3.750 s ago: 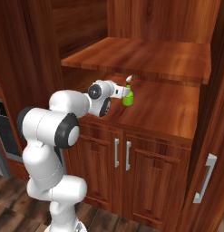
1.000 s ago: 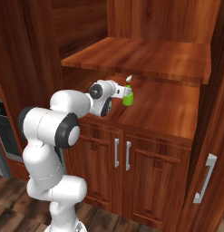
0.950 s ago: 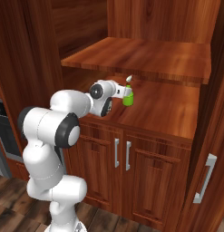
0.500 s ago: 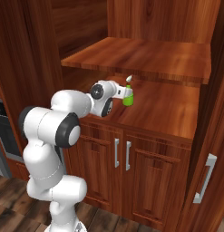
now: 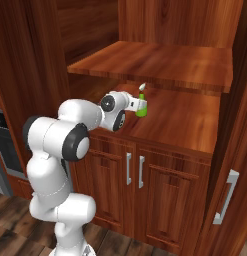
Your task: Move the cutting board and knife to the sink. Then move spray from the cabinet to the counter.
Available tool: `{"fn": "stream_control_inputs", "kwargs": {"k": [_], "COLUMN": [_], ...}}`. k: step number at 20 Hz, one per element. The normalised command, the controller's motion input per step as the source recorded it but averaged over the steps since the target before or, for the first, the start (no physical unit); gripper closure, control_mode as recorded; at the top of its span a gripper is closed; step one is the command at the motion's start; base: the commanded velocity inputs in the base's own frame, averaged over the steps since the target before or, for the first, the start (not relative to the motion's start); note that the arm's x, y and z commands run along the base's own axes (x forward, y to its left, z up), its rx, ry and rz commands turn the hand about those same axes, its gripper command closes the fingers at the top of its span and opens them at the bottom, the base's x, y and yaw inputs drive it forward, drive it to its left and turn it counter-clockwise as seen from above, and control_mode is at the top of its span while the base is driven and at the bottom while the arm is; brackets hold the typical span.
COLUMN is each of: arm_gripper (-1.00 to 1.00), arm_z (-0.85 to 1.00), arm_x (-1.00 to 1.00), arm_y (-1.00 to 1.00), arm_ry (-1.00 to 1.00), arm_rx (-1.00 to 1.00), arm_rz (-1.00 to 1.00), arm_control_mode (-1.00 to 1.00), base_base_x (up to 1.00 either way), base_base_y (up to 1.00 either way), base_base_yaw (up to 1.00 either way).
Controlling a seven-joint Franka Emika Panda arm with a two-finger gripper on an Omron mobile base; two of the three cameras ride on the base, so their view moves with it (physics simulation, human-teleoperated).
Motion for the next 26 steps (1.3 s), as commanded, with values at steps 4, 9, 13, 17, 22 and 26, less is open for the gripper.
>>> {"fn": "stream_control_inputs", "kwargs": {"k": [4, 9, 13, 17, 22, 26], "arm_gripper": [-1.00, -1.00, -1.00, -1.00, -1.00, -1.00], "arm_z": [-0.01, 0.00, 0.00, 0.00, -0.01, -0.09], "arm_x": [0.07, 0.11, 0.13, 0.15, 0.10, 0.06], "arm_y": [0.00, 0.00, 0.00, 0.00, -0.02, -0.04], "arm_ry": [-0.01, 0.00, 0.00, 0.00, 0.00, 0.00], "arm_rx": [0.00, 0.00, 0.00, 0.00, 0.00, 0.00], "arm_rz": [0.00, 0.00, 0.00, 0.00, 0.00, 0.00], "arm_control_mode": [-1.00, -1.00, -1.00, -1.00, -1.00, -1.00], "base_base_x": [0.00, 0.00, 0.00, 0.00, 0.00, 0.00], "base_base_y": [0.00, 0.00, 0.00, 0.00, 0.00, 0.00], "base_base_yaw": [0.00, 0.00, 0.00, 0.00, 0.00, 0.00]}}
